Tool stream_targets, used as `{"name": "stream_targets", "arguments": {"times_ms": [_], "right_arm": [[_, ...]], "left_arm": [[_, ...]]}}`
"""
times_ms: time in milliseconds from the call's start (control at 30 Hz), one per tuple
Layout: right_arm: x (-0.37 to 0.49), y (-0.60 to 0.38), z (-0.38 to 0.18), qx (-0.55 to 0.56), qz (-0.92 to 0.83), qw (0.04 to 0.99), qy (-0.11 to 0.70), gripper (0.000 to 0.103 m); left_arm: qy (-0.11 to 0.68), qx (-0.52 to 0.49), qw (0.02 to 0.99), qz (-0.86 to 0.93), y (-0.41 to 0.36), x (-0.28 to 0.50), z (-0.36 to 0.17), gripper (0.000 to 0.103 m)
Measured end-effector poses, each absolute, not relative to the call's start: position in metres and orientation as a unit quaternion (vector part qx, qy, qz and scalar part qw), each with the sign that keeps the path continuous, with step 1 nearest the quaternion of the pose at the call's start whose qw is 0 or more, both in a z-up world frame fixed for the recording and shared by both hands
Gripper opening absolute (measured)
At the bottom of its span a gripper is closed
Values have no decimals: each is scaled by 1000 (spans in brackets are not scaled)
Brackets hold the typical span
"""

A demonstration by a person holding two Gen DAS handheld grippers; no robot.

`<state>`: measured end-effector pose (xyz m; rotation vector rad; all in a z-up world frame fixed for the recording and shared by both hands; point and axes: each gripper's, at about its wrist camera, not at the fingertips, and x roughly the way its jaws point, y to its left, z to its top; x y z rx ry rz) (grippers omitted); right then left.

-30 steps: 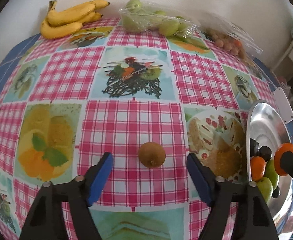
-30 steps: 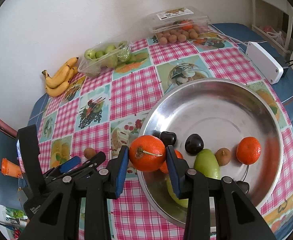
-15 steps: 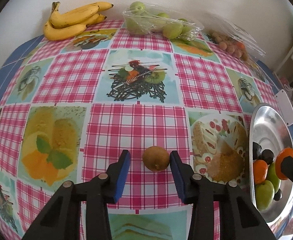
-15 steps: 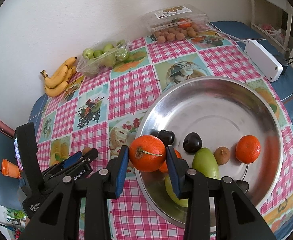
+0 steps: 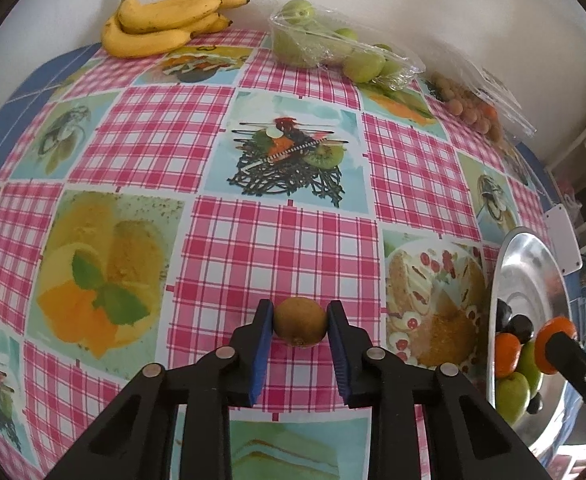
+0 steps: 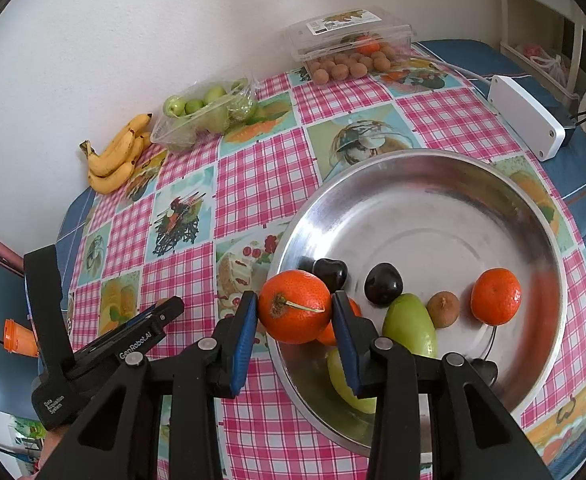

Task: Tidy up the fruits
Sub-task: 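Carry the orange and kiwi over the steel bowl with both tools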

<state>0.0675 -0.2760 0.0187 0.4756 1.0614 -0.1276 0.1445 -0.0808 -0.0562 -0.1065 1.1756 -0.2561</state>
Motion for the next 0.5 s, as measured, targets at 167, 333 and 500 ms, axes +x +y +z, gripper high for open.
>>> {"name": "stream_targets", "arguments": {"times_ms": [167,333,500], "right_arm": [[67,-277,18,226,-60,834,500,39],[65,-278,20,227,-61,835,498,39],[64,-280,21,231,-64,835,495,39]], "left_arm": [[543,-63,828,-125,-79,142,-42,29],[520,-73,840,-137,-80,138,-16,29],[506,-74,846,-151,-84,136,0,29]]}}
